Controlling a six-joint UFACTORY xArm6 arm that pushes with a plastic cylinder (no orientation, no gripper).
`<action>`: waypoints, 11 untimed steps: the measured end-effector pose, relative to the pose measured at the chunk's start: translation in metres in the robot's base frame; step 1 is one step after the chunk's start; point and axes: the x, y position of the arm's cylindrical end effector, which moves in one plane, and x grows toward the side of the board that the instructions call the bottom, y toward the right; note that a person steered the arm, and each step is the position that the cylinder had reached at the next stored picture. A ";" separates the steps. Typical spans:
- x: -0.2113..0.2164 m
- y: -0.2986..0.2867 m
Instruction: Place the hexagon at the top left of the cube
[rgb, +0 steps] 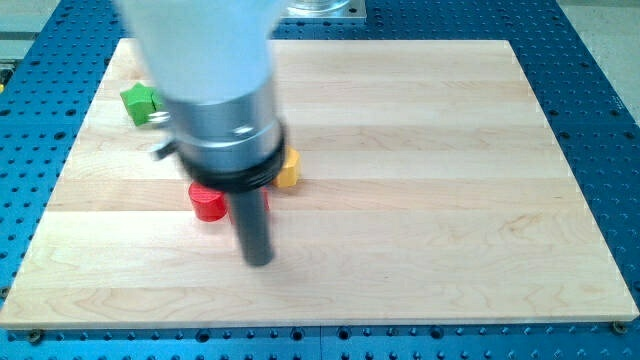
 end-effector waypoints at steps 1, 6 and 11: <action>-0.076 0.006; -0.163 -0.023; -0.242 -0.119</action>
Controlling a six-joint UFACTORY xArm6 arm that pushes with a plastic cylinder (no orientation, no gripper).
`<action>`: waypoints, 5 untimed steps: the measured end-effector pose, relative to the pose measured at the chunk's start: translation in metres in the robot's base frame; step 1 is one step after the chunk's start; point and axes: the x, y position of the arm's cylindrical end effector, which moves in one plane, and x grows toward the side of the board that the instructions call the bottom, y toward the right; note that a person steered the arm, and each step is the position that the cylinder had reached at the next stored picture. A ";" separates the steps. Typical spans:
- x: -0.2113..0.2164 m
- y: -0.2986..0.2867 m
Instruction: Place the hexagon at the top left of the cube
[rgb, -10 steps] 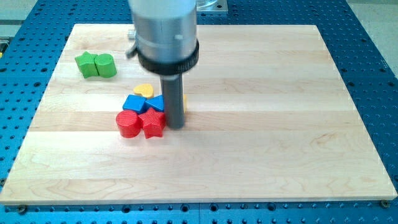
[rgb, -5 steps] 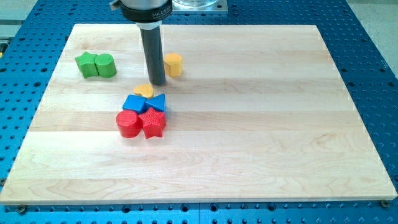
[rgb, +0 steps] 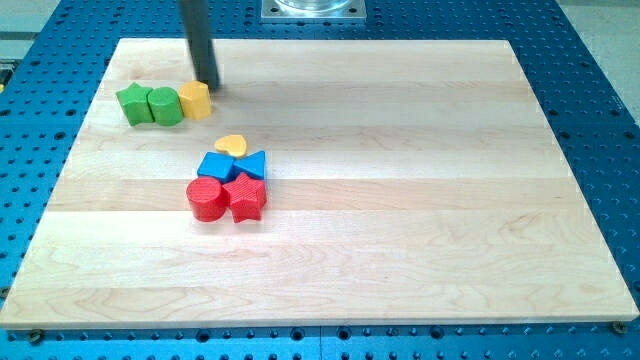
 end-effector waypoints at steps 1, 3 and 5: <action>0.064 0.011; 0.085 -0.010; 0.101 0.004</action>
